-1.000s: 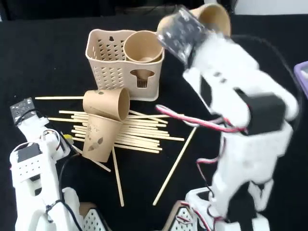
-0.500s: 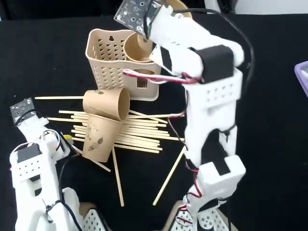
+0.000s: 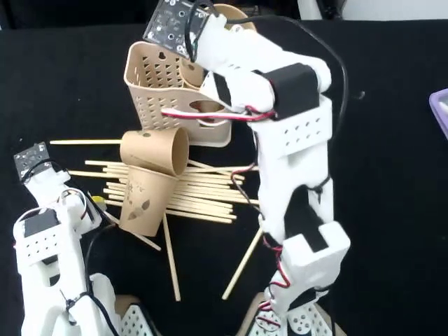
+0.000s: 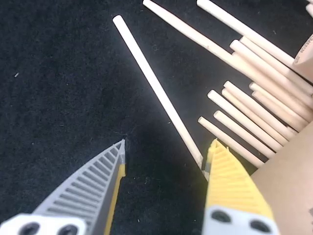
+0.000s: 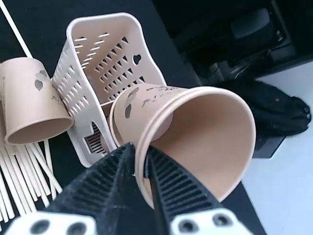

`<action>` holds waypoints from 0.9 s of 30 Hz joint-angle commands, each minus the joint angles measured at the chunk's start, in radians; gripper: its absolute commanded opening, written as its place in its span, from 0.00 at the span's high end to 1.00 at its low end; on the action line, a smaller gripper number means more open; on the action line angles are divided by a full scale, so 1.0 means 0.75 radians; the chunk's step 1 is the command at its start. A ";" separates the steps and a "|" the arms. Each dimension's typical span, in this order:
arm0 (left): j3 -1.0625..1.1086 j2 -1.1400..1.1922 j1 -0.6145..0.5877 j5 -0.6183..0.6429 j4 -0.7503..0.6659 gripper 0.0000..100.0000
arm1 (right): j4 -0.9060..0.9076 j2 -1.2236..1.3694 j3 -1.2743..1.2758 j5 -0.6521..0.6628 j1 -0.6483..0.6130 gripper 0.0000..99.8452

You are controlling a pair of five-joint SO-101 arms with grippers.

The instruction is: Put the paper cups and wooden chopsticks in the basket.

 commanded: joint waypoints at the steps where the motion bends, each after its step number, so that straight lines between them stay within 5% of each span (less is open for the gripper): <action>1: -0.005 -0.010 -0.015 0.002 -0.018 0.73 | 0.025 -0.007 -0.021 -0.006 0.016 0.99; 17: -0.005 -0.010 -0.015 0.002 -0.018 0.73 | 0.020 0.122 -0.030 -0.012 0.047 0.98; 23: -0.005 -0.010 -0.015 0.002 -0.018 0.73 | 0.014 0.081 -0.032 -0.082 0.043 0.73; 27: -0.005 -0.010 -0.015 0.002 -0.018 0.73 | 0.014 0.013 -0.034 -0.088 0.016 0.71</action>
